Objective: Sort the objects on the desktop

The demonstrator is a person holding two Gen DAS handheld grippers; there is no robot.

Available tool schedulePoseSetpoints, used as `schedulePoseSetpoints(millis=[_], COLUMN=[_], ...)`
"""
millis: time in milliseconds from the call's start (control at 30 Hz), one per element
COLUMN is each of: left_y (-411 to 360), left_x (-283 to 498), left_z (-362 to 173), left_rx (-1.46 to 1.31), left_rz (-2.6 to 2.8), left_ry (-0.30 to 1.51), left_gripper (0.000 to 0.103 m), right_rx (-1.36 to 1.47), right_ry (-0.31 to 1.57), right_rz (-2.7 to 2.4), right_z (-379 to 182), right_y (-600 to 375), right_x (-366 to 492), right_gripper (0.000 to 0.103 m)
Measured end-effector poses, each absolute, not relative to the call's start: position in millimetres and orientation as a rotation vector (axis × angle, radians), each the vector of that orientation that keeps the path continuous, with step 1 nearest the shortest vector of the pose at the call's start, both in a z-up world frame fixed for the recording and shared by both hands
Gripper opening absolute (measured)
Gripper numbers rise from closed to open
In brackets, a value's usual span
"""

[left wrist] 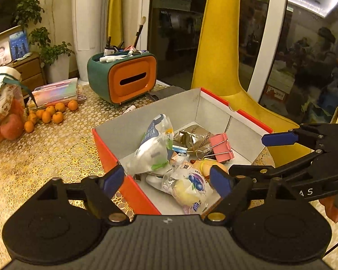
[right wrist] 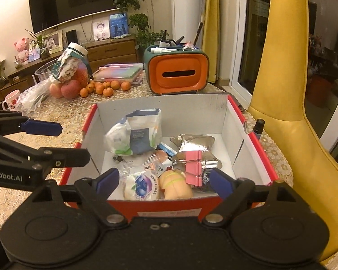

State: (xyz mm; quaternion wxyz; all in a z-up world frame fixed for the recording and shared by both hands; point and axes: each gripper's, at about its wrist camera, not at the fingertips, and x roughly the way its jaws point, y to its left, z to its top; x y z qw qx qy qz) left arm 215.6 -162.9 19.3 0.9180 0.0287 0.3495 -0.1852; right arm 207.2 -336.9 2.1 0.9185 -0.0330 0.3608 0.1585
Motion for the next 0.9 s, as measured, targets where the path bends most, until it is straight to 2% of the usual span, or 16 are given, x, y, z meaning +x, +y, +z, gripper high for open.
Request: schedulePoseSetpoints(millis=[100,233,900], left_y=[-160.4,-158.0,-149.1], left_x=[208.8,200.3,165.6], left_z=[20.4,21.2,12.9], left_rx=[0.048,0.044,-0.004], left_rz=[-0.375,-0.371,-0.337], left_ry=[0.716,0.711,0.724], left_gripper=[0.087,0.1,0.103], right_rx=[-0.072,-0.068,0.026], right_ry=[0.731,0.713,0.674], right_rz=[0.329,0.321,0.298], right_z=[2.8,3.7,11.6], right_y=[-336.4,-338.8,-354.6], right_x=[201.2,191.5,148.3], right_gripper=[0.091,0.095,0.097])
